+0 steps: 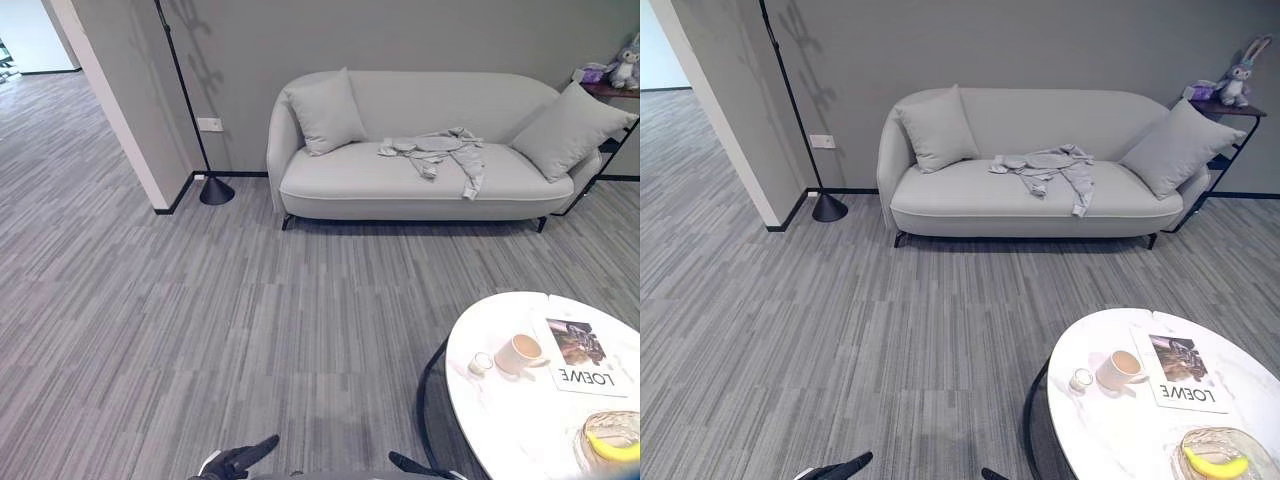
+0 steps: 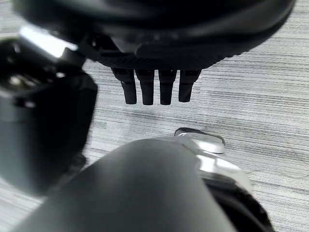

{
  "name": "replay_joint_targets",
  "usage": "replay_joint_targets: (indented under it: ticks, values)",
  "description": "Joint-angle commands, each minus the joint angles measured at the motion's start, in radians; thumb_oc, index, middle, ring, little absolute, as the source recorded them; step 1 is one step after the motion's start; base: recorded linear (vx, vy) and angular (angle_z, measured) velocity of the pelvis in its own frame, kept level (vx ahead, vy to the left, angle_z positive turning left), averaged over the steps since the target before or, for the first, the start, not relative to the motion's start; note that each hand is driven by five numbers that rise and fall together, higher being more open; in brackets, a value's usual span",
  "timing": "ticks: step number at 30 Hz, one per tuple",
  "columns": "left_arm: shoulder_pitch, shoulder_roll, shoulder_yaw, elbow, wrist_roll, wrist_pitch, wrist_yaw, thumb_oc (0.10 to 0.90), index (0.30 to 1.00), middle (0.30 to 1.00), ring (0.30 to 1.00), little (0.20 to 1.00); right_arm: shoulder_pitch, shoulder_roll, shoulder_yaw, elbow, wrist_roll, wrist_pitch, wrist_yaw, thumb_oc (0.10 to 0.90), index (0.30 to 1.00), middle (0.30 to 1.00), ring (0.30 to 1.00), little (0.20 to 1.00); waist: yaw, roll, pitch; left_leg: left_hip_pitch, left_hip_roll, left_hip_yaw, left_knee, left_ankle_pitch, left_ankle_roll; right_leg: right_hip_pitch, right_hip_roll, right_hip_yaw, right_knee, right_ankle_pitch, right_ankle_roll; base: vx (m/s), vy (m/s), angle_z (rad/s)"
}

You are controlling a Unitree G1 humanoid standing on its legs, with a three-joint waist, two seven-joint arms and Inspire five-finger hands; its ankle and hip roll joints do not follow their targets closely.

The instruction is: Hang the clothes on the sofa on the clothes rack.

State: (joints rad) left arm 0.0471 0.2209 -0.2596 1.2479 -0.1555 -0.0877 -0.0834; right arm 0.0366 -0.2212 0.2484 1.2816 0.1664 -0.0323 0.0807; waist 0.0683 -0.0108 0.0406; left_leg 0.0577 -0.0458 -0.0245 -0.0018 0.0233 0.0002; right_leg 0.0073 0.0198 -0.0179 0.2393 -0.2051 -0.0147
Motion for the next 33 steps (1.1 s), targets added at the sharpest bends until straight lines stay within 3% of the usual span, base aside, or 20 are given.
replay_joint_targets:
  ticks: [1,12,18,20,24,26,28,29,30,31,32,33]
  values:
    - [-0.081,-0.04,0.032,0.009,-0.033,-0.051,-0.014,0.8,0.9,0.9,0.9,0.9,-0.059,-0.006,0.032,-0.01,0.019,-0.035,0.004,0.8,0.9,0.9,0.9,0.9,-0.005,-0.026,0.022,0.047,-0.058,-0.127,-0.085,-0.012,0.03,0.078,-0.022,0.01,-0.327,0.293,0.052,0.0,0.0,0.0]
    - [-0.088,-0.037,0.072,0.048,-0.059,-0.042,0.002,0.8,0.9,0.9,0.9,0.9,-0.077,-0.002,0.043,-0.055,0.023,-0.044,-0.008,0.8,0.9,0.9,0.9,0.9,0.004,-0.035,0.014,0.057,-0.051,-0.111,-0.085,-0.021,0.027,0.087,-0.018,0.013,-0.327,0.292,0.055,0.02,-0.016,0.0]
    - [-0.098,-0.032,0.079,0.04,-0.086,-0.04,0.001,0.8,0.9,0.9,0.9,0.9,-0.097,-0.001,0.058,-0.073,0.041,-0.04,0.003,0.8,0.9,0.9,0.9,0.9,0.004,-0.04,0.03,0.067,-0.042,-0.1,-0.085,-0.035,0.03,0.087,-0.011,0.018,-0.327,0.294,0.048,0.04,-0.029,-0.13]
    - [-0.121,-0.025,0.067,0.025,-0.097,-0.038,0.007,0.8,0.9,0.9,0.9,0.9,-0.113,-0.006,0.068,-0.114,0.053,-0.048,-0.003,0.8,0.9,0.9,0.9,0.9,0.002,-0.05,0.06,0.061,-0.029,-0.089,-0.085,-0.028,0.026,0.08,-0.009,0.018,-0.327,0.294,0.041,0.05,-0.08,-0.15]
    - [-0.148,-0.023,0.038,-0.002,-0.111,-0.038,0.006,0.8,0.9,0.9,0.9,0.9,-0.113,-0.02,0.063,-0.16,0.081,-0.055,-0.004,0.8,0.9,0.9,0.9,0.9,-0.014,-0.081,0.116,-0.082,-0.04,-0.065,0.203,-0.109,-0.006,0.081,-0.016,0.038,-0.327,0.285,0.018,0.05,-0.099,-0.15]
    - [-0.15,-0.028,0.031,-0.005,-0.126,-0.034,0.002,0.8,0.9,0.9,0.9,0.9,-0.108,-0.026,0.056,-0.163,0.106,-0.053,-0.005,0.8,0.9,0.9,0.9,0.9,-0.019,-0.082,0.135,-0.201,-0.049,-0.083,0.406,-0.085,0.003,0.093,-0.009,0.043,-0.327,0.268,-0.002,0.14,-0.11,0.33]
    - [-0.146,-0.032,0.03,-0.015,-0.15,-0.031,0.006,0.8,0.9,0.9,0.9,0.9,-0.108,-0.031,0.058,-0.182,0.132,-0.053,-0.005,0.8,0.9,0.9,0.9,0.9,-0.01,-0.082,0.161,-0.308,-0.097,-0.124,0.589,-0.043,0.032,0.106,0.002,0.063,-0.317,0.245,-0.02,0.23,-0.078,0.32]
    - [-0.143,-0.034,0.042,-0.019,-0.197,-0.029,0.004,0.8,0.9,0.9,0.9,0.9,-0.108,-0.03,0.071,-0.195,0.13,-0.05,-0.007,0.8,0.9,0.9,0.9,0.9,0.004,-0.087,0.166,-0.387,-0.121,-0.13,0.617,-0.043,0.039,0.111,0.008,0.079,-0.307,0.221,-0.023,0.46,0.011,0.03]
    - [-0.126,-0.031,0.086,-0.039,-0.276,-0.03,-0.005,0.8,0.9,0.9,0.9,0.9,-0.105,-0.03,0.077,-0.216,0.128,-0.053,-0.002,0.8,0.9,0.9,0.9,0.9,0.035,-0.094,0.161,-0.416,-0.11,-0.104,0.471,-0.056,0.035,0.141,0.009,0.09,-0.314,0.199,-0.014,0.43,0.031,-0.18]
    - [-0.126,-0.03,0.086,-0.04,-0.276,-0.03,-0.005,0.8,0.9,0.9,0.9,0.9,-0.105,-0.029,0.077,-0.216,0.128,-0.052,-0.002,0.8,0.9,0.9,0.9,0.9,0.038,-0.096,0.163,-0.411,-0.11,-0.101,0.466,-0.055,0.035,0.144,0.007,0.092,-0.315,0.199,-0.014,0.4,0.081,-0.72]
    - [-0.119,-0.027,0.098,-0.037,-0.29,-0.036,-0.006,0.8,0.9,0.9,0.9,0.9,-0.101,-0.029,0.083,-0.226,0.129,-0.055,0.004,0.8,0.9,0.9,0.9,0.9,0.046,-0.097,0.16,-0.406,-0.099,-0.1,0.377,-0.023,0.029,0.155,0.009,0.095,-0.317,0.192,-0.013,0.5,0.139,-0.78]
    - [-0.111,-0.016,0.101,-0.041,-0.278,-0.04,-0.016,0.8,0.9,0.9,0.9,0.9,-0.11,-0.038,0.099,-0.247,0.128,-0.063,0.01,0.8,0.9,0.9,0.9,0.9,0.071,-0.09,0.16,-0.456,-0.056,-0.063,0.118,0.078,0.006,0.203,0.023,0.099,-0.327,0.152,-0.012,0.64,0.179,-0.71]
